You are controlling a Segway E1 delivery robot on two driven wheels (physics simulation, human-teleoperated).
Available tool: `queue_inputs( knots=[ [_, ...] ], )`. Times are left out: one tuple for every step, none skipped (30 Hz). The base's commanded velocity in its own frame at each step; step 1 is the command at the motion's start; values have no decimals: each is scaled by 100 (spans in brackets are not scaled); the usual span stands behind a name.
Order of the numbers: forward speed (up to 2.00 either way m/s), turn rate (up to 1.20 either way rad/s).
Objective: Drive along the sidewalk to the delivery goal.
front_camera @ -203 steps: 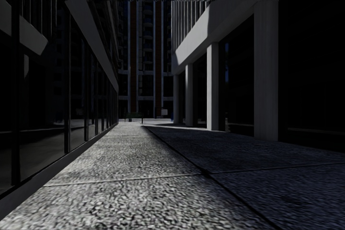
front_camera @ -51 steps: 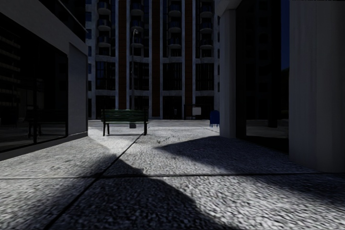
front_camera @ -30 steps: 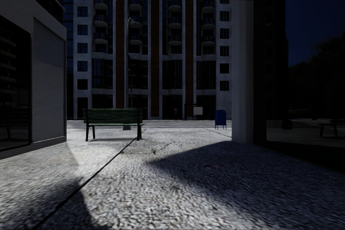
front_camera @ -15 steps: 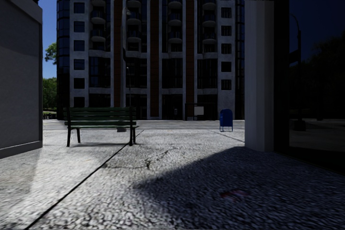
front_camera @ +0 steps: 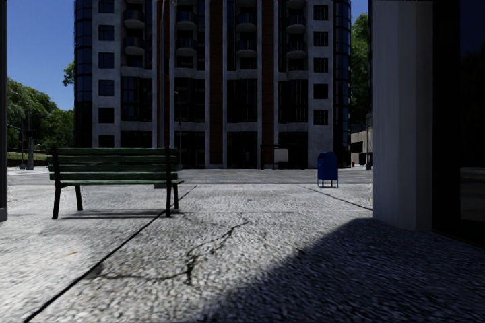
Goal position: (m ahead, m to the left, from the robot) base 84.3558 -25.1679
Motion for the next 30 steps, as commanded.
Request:
queue_inputs(
  knots=[
    [200, 0],
    [200, 0],
    [200, 0],
    [200, 0],
    [200, 0],
    [200, 0],
    [200, 0],
    [200, 0],
    [200, 0],
    [200, 0],
    [200, 0],
    [200, 0],
    [200, 0],
    [200, 0],
    [200, 0],
    [200, 0],
    [200, 0],
    [200, 0],
    [200, 0],
    [200, 0],
    [200, 0],
    [200, 0],
    [200, 0],
    [200, 0],
    [200, 0],
    [200, 0],
    [200, 0],
    [200, 0],
    [200, 0],
    [200, 0]
  ],
)
